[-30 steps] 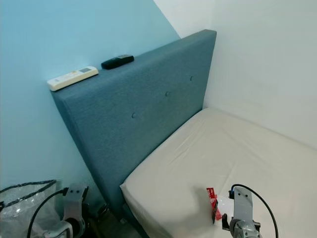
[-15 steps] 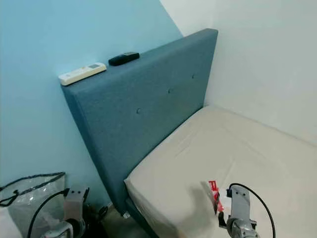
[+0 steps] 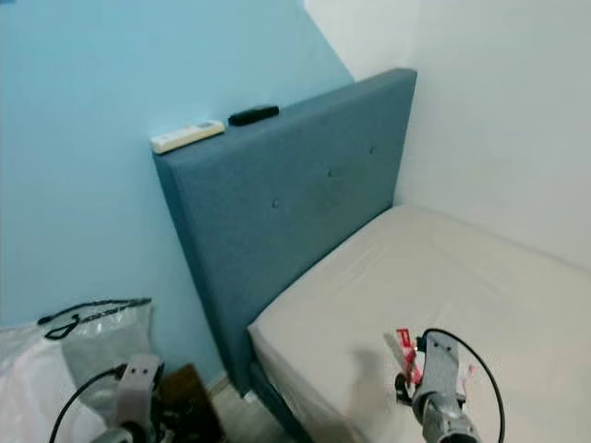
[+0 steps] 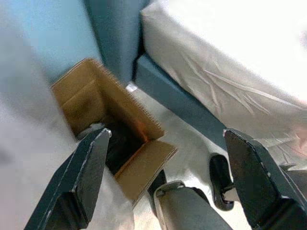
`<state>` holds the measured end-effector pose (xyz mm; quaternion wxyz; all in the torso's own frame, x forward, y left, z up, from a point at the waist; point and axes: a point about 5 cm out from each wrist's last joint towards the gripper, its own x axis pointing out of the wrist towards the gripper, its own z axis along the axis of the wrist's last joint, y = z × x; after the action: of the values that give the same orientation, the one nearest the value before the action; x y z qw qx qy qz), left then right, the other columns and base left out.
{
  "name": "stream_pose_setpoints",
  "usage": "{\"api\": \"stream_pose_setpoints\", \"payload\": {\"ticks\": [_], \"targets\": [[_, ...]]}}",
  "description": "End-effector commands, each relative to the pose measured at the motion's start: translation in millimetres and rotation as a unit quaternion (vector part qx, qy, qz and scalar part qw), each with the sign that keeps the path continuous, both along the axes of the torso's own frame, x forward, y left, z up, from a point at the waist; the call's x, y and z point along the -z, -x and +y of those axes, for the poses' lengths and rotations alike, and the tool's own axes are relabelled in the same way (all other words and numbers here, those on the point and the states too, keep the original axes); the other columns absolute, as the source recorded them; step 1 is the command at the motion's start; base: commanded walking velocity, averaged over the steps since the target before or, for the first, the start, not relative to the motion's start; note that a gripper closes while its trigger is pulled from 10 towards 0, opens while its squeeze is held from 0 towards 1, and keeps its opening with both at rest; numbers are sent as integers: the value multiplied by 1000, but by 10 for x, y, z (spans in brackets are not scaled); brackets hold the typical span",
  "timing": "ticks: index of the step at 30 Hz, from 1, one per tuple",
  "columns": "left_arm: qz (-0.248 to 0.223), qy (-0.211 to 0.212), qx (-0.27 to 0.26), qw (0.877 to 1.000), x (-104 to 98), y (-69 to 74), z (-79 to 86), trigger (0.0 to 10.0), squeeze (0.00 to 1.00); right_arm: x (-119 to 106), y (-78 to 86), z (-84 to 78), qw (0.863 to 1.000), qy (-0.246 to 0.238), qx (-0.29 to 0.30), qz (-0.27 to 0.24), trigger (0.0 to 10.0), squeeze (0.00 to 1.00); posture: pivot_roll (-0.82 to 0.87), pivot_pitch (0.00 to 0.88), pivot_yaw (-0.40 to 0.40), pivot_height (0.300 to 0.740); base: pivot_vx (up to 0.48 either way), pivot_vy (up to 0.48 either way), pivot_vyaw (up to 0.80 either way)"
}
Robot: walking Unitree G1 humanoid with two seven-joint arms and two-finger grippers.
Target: Clean up the room
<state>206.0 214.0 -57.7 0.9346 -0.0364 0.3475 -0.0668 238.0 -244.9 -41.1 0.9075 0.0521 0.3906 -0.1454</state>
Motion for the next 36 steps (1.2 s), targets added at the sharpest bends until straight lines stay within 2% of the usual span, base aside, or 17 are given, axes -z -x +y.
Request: {"api": "stream_pose_setpoints", "payload": {"ticks": [1, 6, 15, 25, 28, 30, 32, 33, 36], "targets": [[-6, -1, 9, 1000, -17, -34, -26, 10000, 0, 3, 3, 2, 1000, -5, 6, -3, 10000, 0, -48, 8, -31, 740, 0, 0, 0], [-6, 4, 12, 1000, -17, -44, -58, 10000, 0, -5, 0, -16, 1000, -4, 8, -4, 10000, 0, -52, 5, -32, 740, 0, 0, 0], [0, -6, -10, 1000, -16, -60, -20, 10000, 0, -5, 1, -19, 1000, -1, 3, 0, 10000, 0, -52, 5, -33, 740, 0, 0, 0], [0, -17, -13, 1000, -14, -59, -13, 10000, 0, 14, 5, 29, 1000, -15, -9, 4, 10000, 0, -52, 10, -32, 735, 0, 0, 0], [-8, -20, -17, 1000, -39, -97, -6, 10000, 0, 1, -12, 28, 1000, -17, -6, -3, 10000, 0, -50, 16, -28, 725, 0, 0, 0], [-28, -17, -17, 999, -103, -186, -11, 10000, 0, -41, -45, -26, 1000, -11, 4, -15, 10000, 0, -45, 21, -24, 715, 0, 0, 0], [-28, -17, -17, 999, -103, -186, -11, 10000, 0, -41, -45, -26, 1000, -11, 4, -15, 10000, 0, -45, 21, -24, 715, 0, 0, 0], [-57, -5, -8, 998, -187, -288, -31, 10000, 0, -105, -87, -119, 999, 0, 25, -29, 10000, 0, -36, 34, -14, 705, 0, 0, 0], [-71, 3, 0, 997, -229, -334, -48, 10000, 0, -140, -107, -170, 999, 7, 38, -36, 10000, 0, -34, 36, -11, 700, 0, 0, 0]]}}
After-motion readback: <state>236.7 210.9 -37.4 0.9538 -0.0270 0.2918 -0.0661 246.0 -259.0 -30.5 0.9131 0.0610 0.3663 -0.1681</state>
